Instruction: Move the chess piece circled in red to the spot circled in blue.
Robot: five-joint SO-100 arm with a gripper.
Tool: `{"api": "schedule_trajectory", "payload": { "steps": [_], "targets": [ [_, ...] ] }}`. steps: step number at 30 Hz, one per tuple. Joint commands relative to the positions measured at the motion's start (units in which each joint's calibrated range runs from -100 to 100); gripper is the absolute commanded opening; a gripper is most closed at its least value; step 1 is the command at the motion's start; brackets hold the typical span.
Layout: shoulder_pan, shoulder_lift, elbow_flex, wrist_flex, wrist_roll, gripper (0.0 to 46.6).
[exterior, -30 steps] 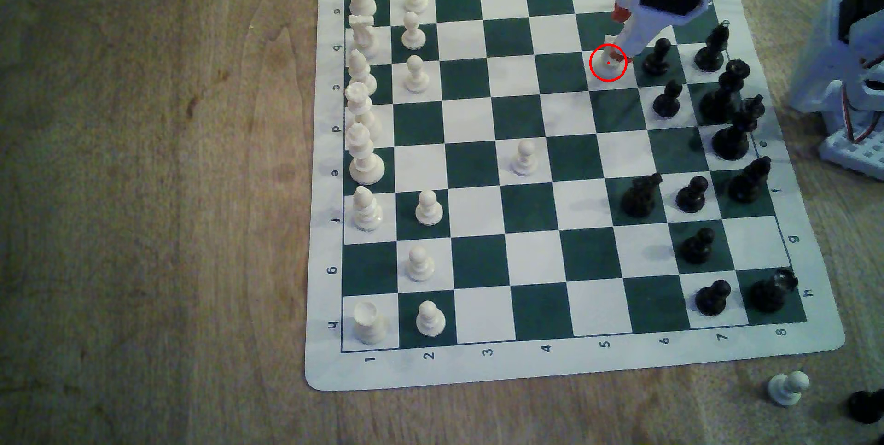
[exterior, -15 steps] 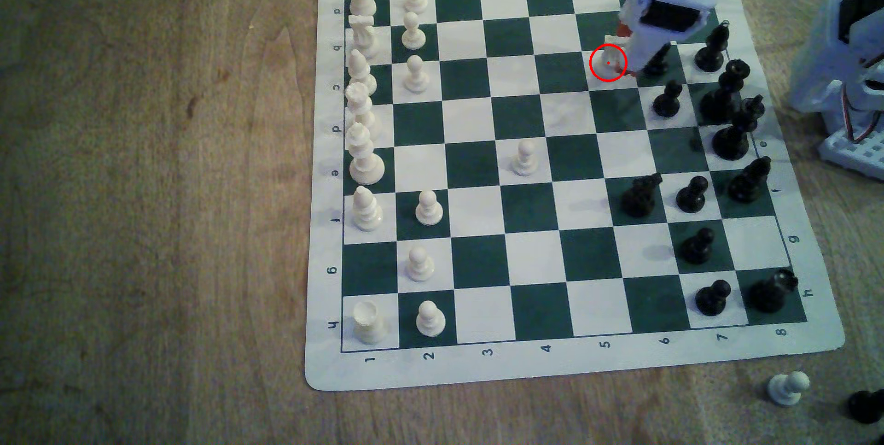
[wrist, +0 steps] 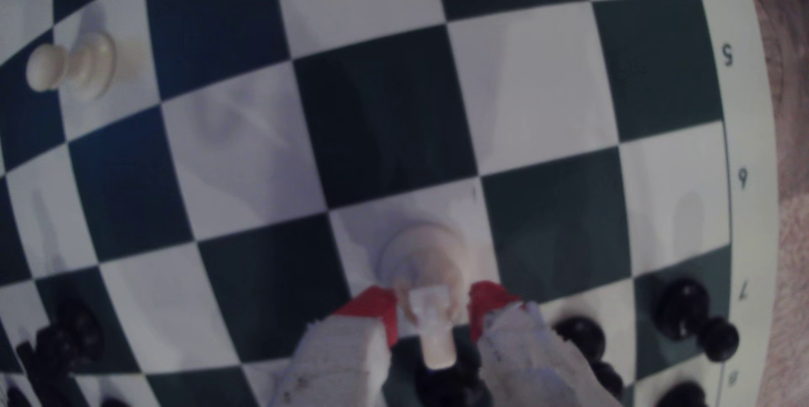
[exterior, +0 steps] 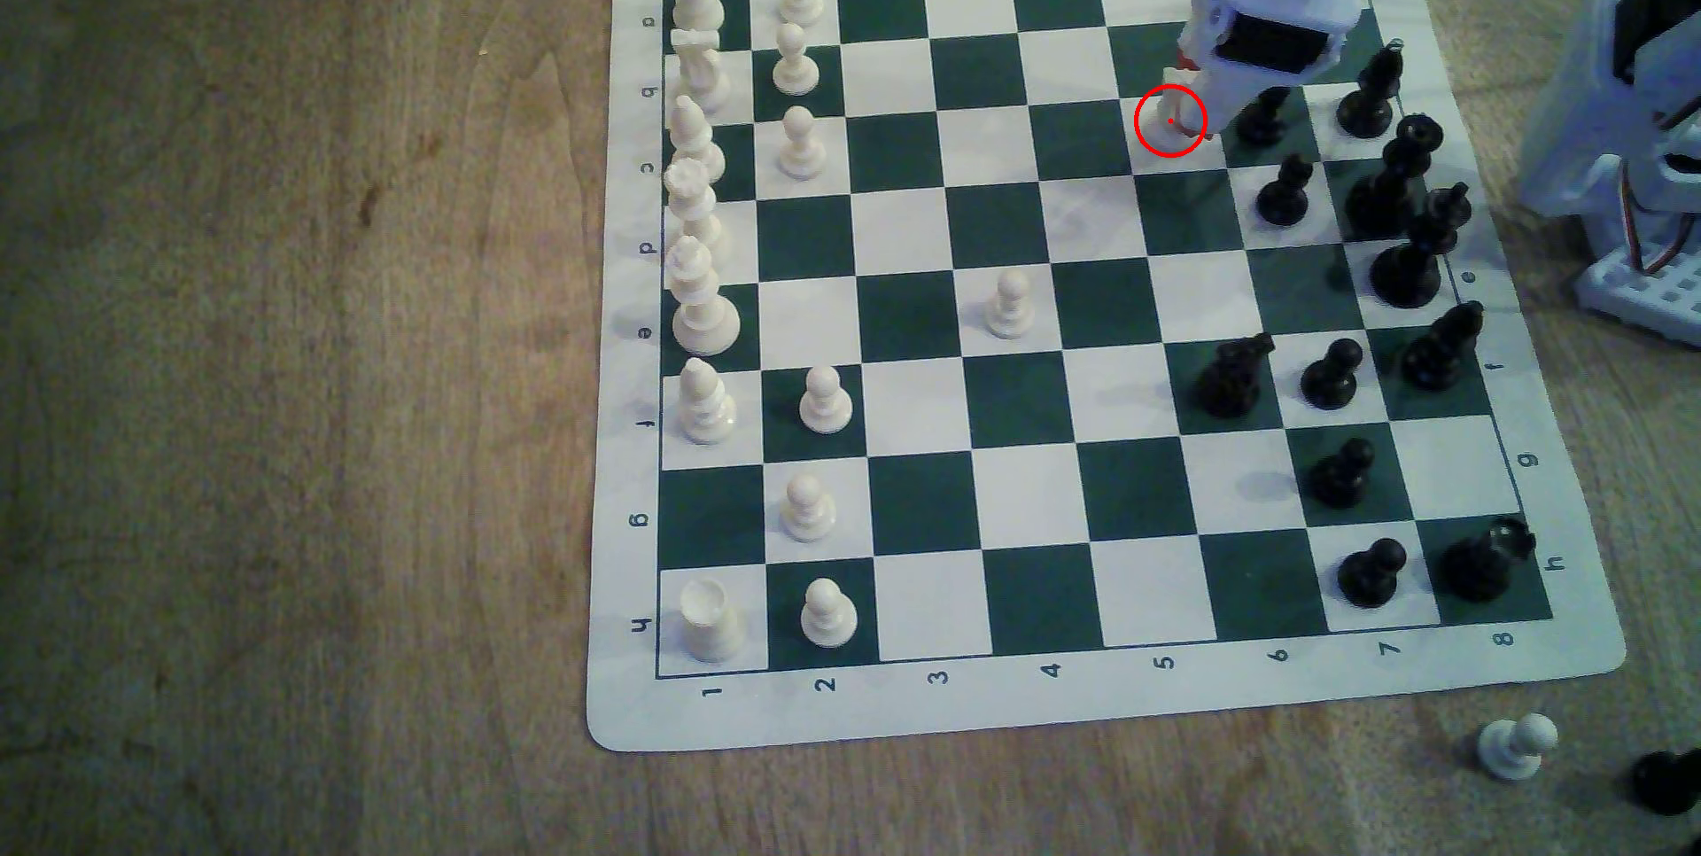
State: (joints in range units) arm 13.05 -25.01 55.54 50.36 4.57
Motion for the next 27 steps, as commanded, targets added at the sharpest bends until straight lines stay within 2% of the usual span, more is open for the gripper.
{"api": "schedule_trajectory", "payload": {
  "steps": [1, 10, 14, 21, 27],
  "targets": [
    [0.05, -0.54, -1.68, -1.14, -0.20, 6.6],
    [-0.34, -0.46, -1.68, -1.55, -0.29, 0.3],
    [-0.34, -0.71, -1.68, -1.63, -0.29, 0.3],
    [-0.58, -3.17, -5.94, -0.48, -2.83, 0.2],
    [3.02, -6.06, -11.38, 4.51, -1.81, 0.2]
  ]
}}
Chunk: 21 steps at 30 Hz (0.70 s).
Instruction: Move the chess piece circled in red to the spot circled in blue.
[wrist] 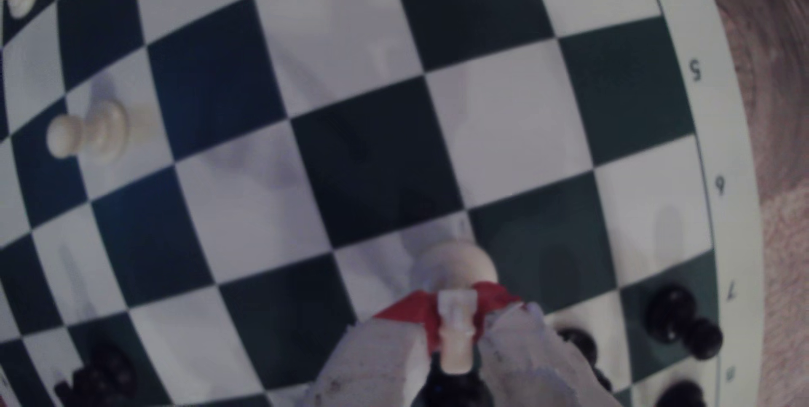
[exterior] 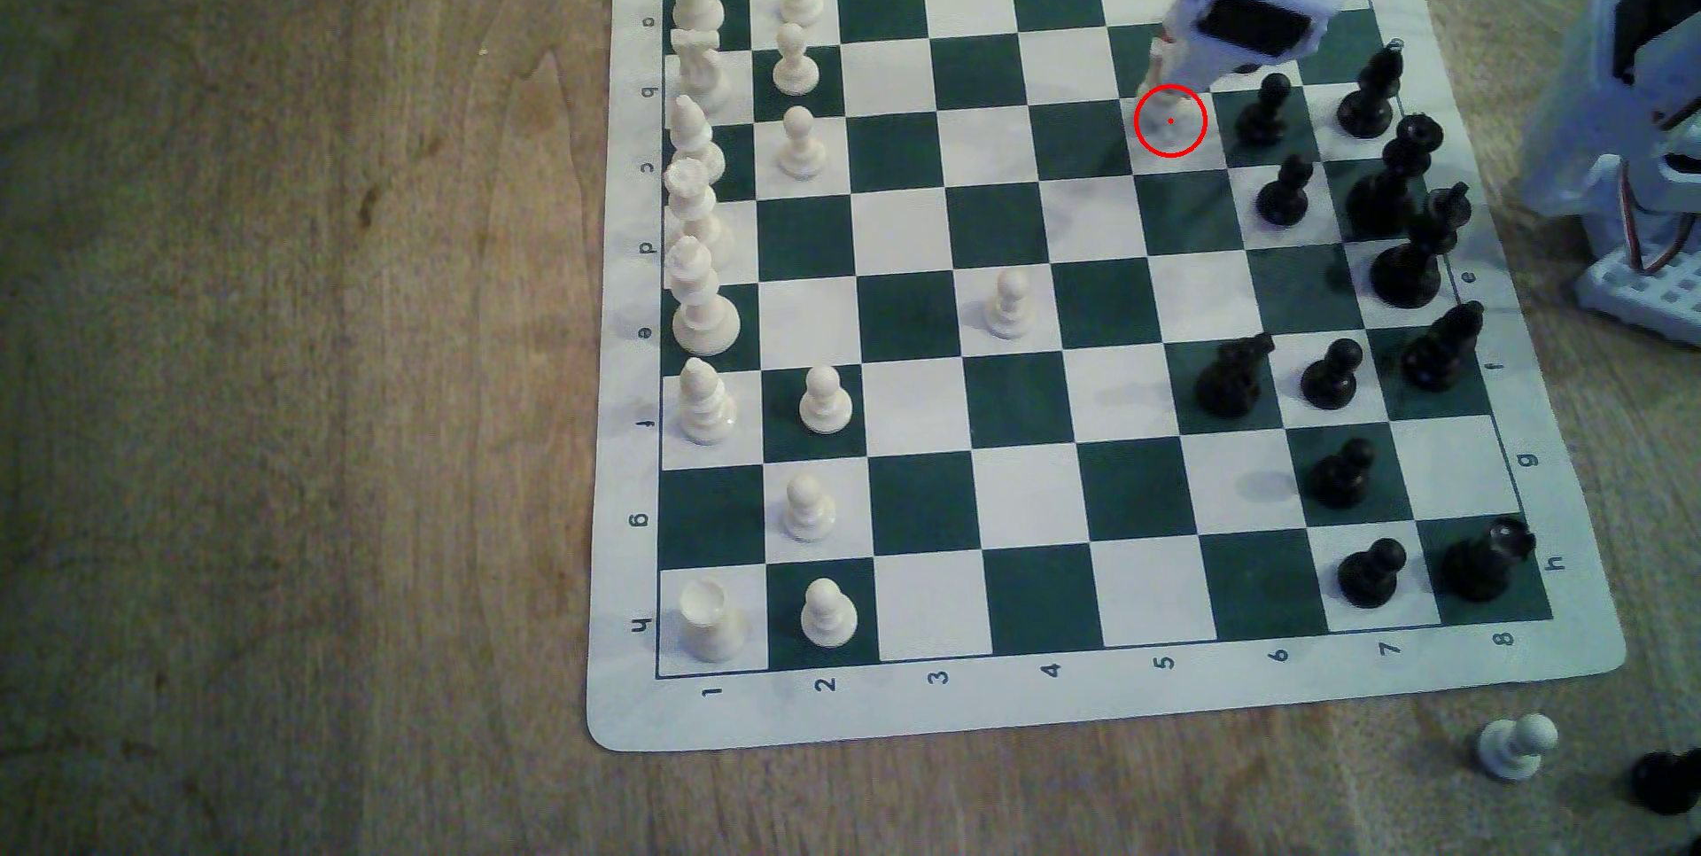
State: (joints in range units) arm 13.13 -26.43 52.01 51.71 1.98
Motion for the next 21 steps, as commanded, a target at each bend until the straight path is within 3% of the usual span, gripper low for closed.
{"api": "schedule_trajectory", "payload": {
  "steps": [1, 8, 16, 21],
  "targets": [
    [3.65, -5.48, -9.31, 4.55, 1.03, 0.2],
    [12.10, -11.00, -19.64, 13.40, 3.96, 0.2],
    [25.32, -10.92, -19.01, 14.71, 7.67, 0.2],
    [26.80, -10.15, -18.38, 17.08, 7.67, 0.2]
  ]
}}
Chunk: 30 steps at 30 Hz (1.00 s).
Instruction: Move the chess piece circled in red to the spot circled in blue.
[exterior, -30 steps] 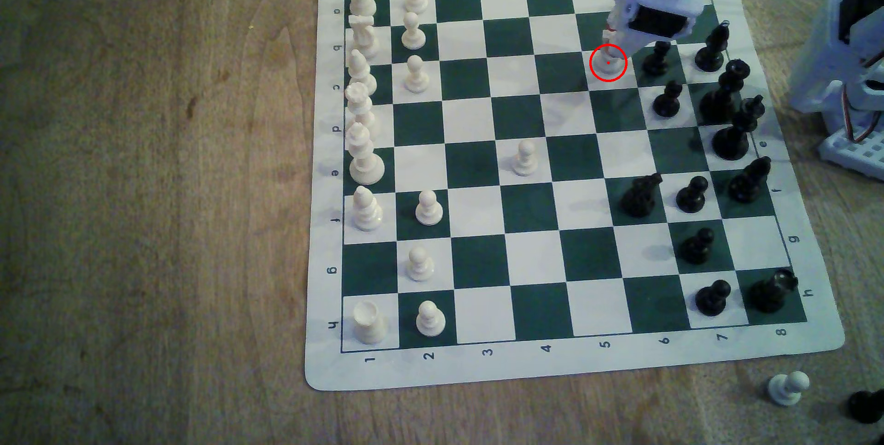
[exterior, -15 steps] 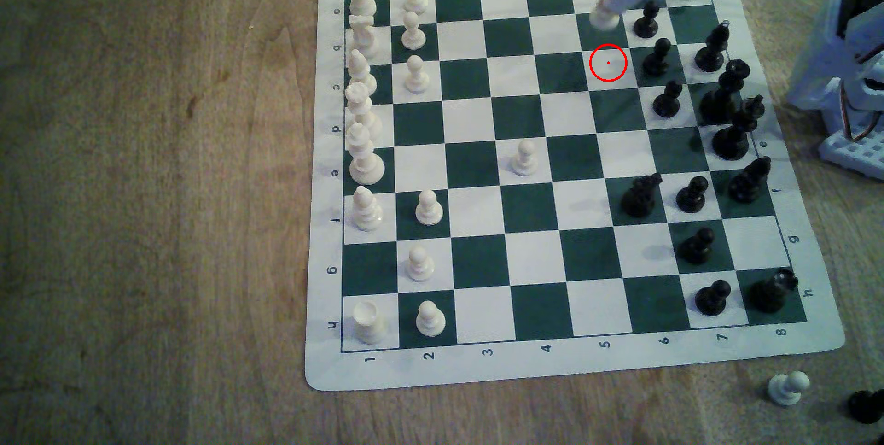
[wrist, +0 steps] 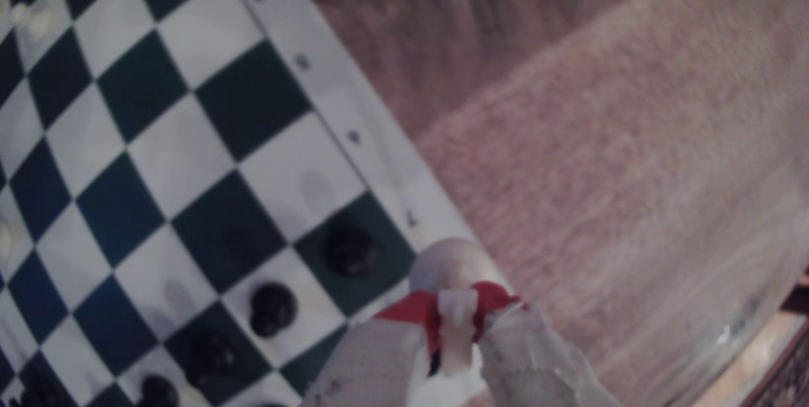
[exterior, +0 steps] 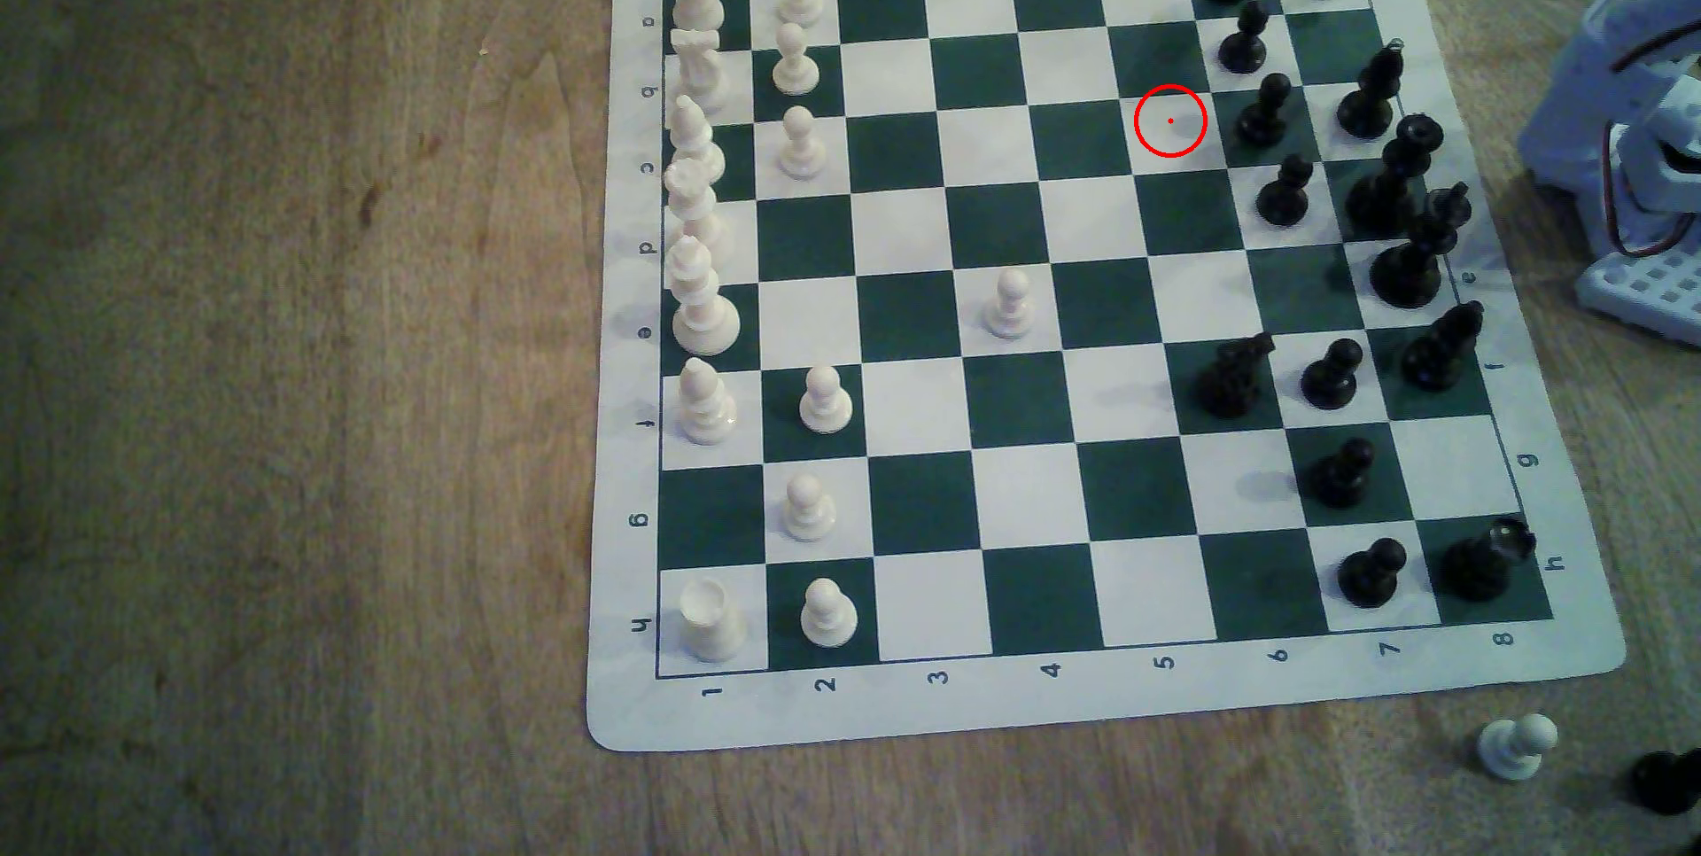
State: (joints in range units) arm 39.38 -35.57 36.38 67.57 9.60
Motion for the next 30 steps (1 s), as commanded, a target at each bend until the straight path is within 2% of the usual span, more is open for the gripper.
{"api": "schedule_trajectory", "payload": {
  "steps": [1, 7, 10, 14, 17, 23, 27, 30],
  "targets": [
    [0.39, -1.27, -2.74, 2.54, 0.00, 0.2],
    [6.65, -5.94, 2.70, 4.91, 1.76, 0.2],
    [11.66, -6.96, 6.87, 4.17, 3.13, 0.2],
    [18.38, -7.98, 14.12, -2.62, 4.98, 0.2],
    [21.67, -8.57, 18.20, -5.49, 5.13, 0.2],
    [22.06, -8.07, 23.37, -8.85, 4.35, 0.2],
    [19.48, -5.77, 24.37, -12.04, 2.30, 0.3],
    [18.62, -4.92, 25.00, -14.01, 1.90, 0.5]
  ]
}}
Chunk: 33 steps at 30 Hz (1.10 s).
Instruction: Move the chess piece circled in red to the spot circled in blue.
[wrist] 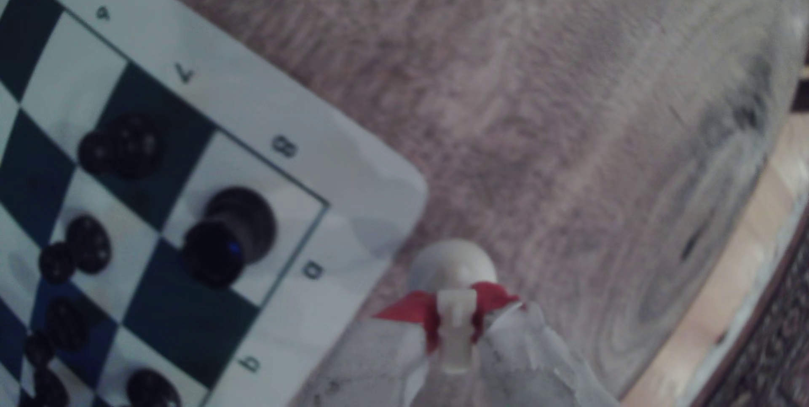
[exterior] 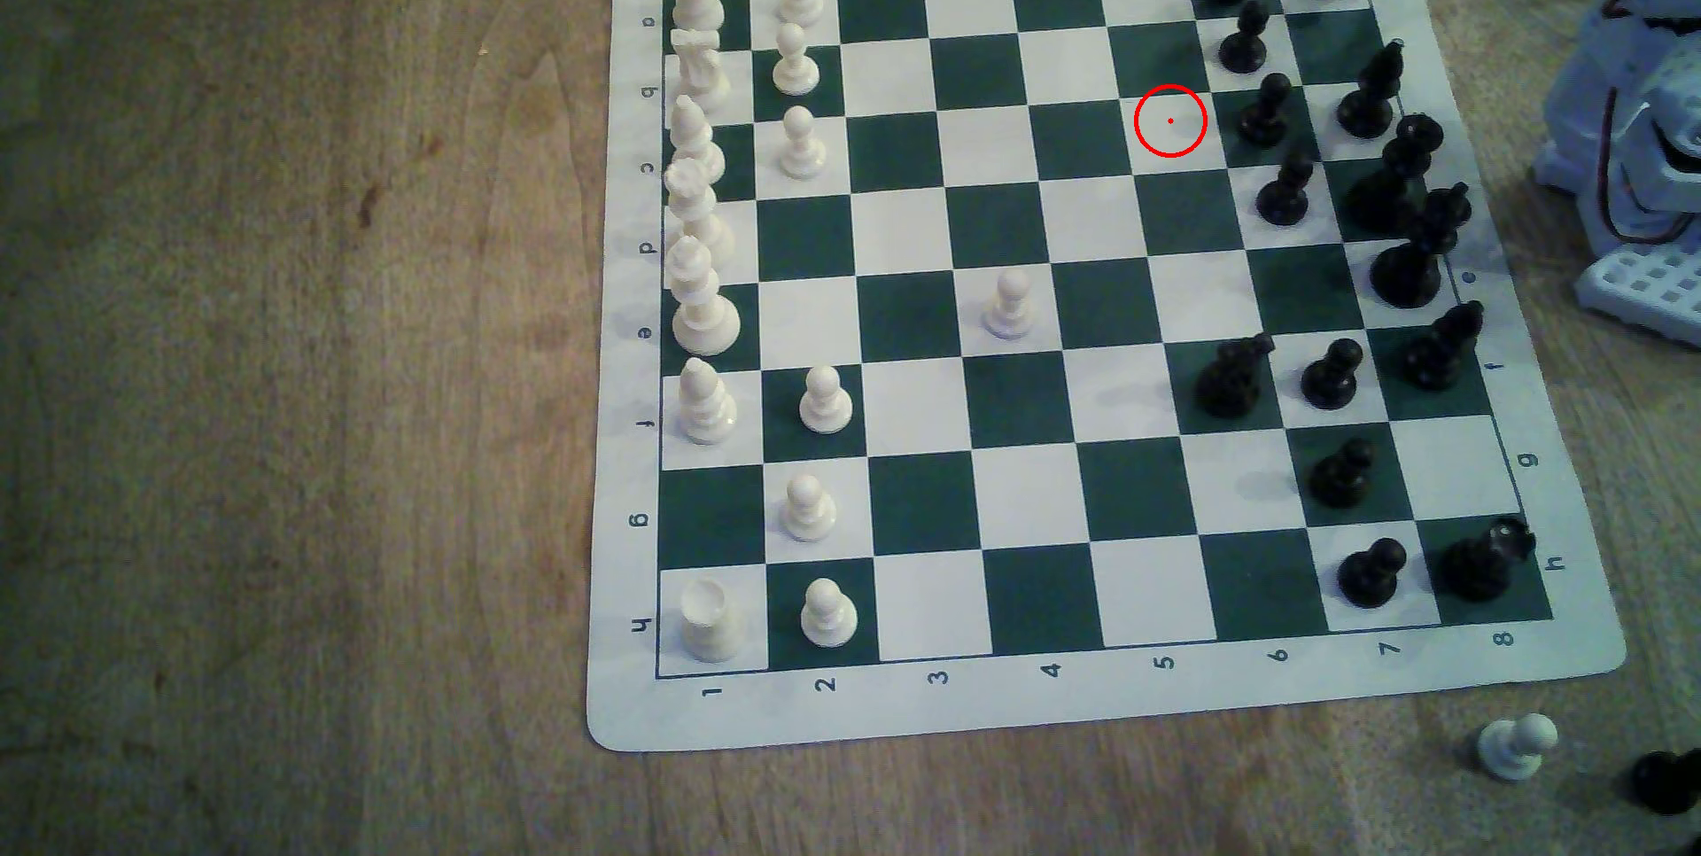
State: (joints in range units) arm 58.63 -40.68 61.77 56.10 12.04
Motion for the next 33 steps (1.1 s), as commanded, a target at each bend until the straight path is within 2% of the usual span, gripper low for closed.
{"api": "schedule_trajectory", "payload": {
  "steps": [1, 33],
  "targets": [
    [-0.71, 0.36, -0.30, -3.11, -0.54, 0.5],
    [1.09, 4.69, 2.15, -6.63, 1.22, 0.6]
  ]
}}
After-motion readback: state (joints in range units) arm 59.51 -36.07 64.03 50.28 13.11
